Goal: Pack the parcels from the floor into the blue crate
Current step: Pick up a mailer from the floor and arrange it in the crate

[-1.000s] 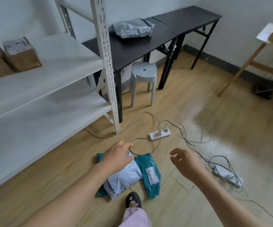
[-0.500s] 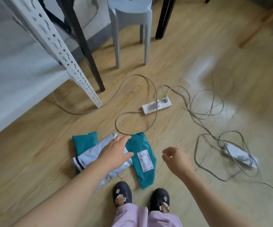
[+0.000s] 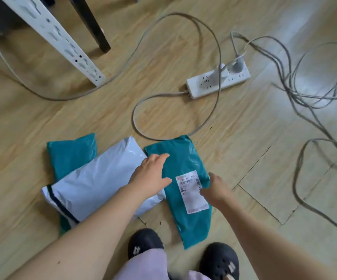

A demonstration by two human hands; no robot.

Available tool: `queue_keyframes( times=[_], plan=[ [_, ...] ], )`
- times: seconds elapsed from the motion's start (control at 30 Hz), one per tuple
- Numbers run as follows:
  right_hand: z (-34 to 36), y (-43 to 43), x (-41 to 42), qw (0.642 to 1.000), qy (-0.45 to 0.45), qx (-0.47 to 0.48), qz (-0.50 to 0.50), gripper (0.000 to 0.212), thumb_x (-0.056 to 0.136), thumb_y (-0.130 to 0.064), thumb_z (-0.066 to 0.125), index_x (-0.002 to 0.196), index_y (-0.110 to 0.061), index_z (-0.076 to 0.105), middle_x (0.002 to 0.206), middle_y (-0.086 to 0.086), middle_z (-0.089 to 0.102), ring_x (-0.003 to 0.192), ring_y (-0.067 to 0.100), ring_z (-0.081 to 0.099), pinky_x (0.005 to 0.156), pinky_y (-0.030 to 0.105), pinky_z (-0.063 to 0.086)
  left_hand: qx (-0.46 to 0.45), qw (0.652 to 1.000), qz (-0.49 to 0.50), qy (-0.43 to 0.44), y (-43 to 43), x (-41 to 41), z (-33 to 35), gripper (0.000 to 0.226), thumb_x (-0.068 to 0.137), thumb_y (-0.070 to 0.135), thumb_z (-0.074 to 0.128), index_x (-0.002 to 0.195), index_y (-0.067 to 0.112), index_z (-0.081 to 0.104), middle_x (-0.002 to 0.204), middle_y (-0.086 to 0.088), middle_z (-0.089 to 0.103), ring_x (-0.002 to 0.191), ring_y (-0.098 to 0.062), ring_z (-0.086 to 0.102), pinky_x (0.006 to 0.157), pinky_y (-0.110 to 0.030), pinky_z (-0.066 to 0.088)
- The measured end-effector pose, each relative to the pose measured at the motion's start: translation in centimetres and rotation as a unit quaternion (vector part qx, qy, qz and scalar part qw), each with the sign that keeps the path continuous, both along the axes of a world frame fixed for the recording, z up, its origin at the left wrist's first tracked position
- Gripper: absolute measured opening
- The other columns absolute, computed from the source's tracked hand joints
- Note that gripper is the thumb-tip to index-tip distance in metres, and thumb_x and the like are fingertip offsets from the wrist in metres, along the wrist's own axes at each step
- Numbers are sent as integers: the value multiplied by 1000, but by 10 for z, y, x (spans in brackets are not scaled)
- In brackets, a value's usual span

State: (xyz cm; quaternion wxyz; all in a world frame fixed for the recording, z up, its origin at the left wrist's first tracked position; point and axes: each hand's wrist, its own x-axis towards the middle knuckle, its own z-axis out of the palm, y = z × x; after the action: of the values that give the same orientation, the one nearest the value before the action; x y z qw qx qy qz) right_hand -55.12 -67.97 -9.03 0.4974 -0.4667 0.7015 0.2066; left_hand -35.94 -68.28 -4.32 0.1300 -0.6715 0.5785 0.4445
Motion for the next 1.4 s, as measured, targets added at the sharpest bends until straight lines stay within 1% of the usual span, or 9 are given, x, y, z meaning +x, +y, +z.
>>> queue_keyframes(
  times=[0.13, 0.27, 0.37, 0.47, 0.77, 0.93, 1.07, 1.2, 1.4],
  plan=[
    [-53, -1, -3, 993, -8, -2, -116, 71, 74, -13, 54, 141, -18, 32, 126, 13, 57, 104, 32, 62, 88, 44, 53, 2, 1000, 3, -6, -8, 7, -35, 71, 89, 35, 57, 148, 25, 19, 149, -1, 28, 136, -21, 29, 107, -35, 34],
    [-57, -2, 4, 990, -9, 1, -139, 31, 71, -5, 53, 100, -13, 61, 83, 9, 69, 76, 27, 66, 62, 34, 52, 5, 1000, 15, -10, -15, 14, -33, 72, 89, 34, 57, 148, 25, 19, 148, 0, 28, 136, -20, 29, 108, -34, 33],
    [-28, -6, 10, 991, -19, -20, -129, 14, 70, -3, 50, 72, -13, 59, 63, 6, 57, 62, 24, 54, 53, 26, 35, 0, 999, 35, -11, -14, 19, -7, 71, 89, 33, 57, 148, 24, 19, 147, -1, 30, 136, -20, 30, 107, -32, 33],
    [19, -15, 14, 992, -36, -31, -114, 20, 72, 0, 47, 59, -15, 51, 55, 2, 49, 60, 23, 50, 51, 26, 33, -9, 998, 57, -7, -11, 25, 36, 72, 88, 31, 58, 148, 24, 18, 148, 0, 29, 136, -19, 30, 106, -31, 32],
    [226, -50, 41, 993, -90, -71, 38, 16, 80, -3, 49, 83, -7, 64, 68, 4, 56, 57, 15, 51, 49, 22, 36, -155, 974, 159, -47, -23, 46, 233, 93, 84, 27, 67, 151, 24, 2, 156, -2, 10, 142, -22, 19, 111, -35, 27],
    [351, -57, 53, 982, -102, -109, 114, 15, 84, -7, 51, 84, -12, 65, 72, 3, 61, 67, 18, 57, 57, 26, 41, -111, 967, 222, -55, -17, 63, 354, 68, 83, 44, 64, 139, 18, 35, 141, -1, 44, 129, -22, 42, 101, -36, 38],
    [447, -59, 67, 969, -112, -122, 185, 18, 84, -5, 50, 77, -16, 62, 65, -3, 59, 53, 10, 55, 54, 25, 47, -106, 949, 294, -49, 15, 80, 443, 49, 86, 48, 58, 119, 14, 47, 127, -4, 54, 106, -26, 57, 90, -37, 47],
    [532, -56, 95, 939, -118, -141, 292, 17, 88, -10, 49, 89, -20, 63, 73, -4, 64, 56, 10, 64, 62, 27, 57, -139, 920, 364, -41, 60, 91, 521, 59, 90, 49, 51, 135, 14, 35, 135, -4, 48, 100, -29, 61, 86, -35, 48],
    [611, -19, 144, 876, -90, -160, 446, 14, 84, -18, 57, 97, -16, 61, 82, 0, 69, 75, 16, 70, 70, 29, 59, -203, 863, 461, -44, 146, 119, 602, 41, 91, 47, 51, 111, 13, 41, 117, 0, 54, 99, -23, 57, 79, -33, 46]
  ],
)
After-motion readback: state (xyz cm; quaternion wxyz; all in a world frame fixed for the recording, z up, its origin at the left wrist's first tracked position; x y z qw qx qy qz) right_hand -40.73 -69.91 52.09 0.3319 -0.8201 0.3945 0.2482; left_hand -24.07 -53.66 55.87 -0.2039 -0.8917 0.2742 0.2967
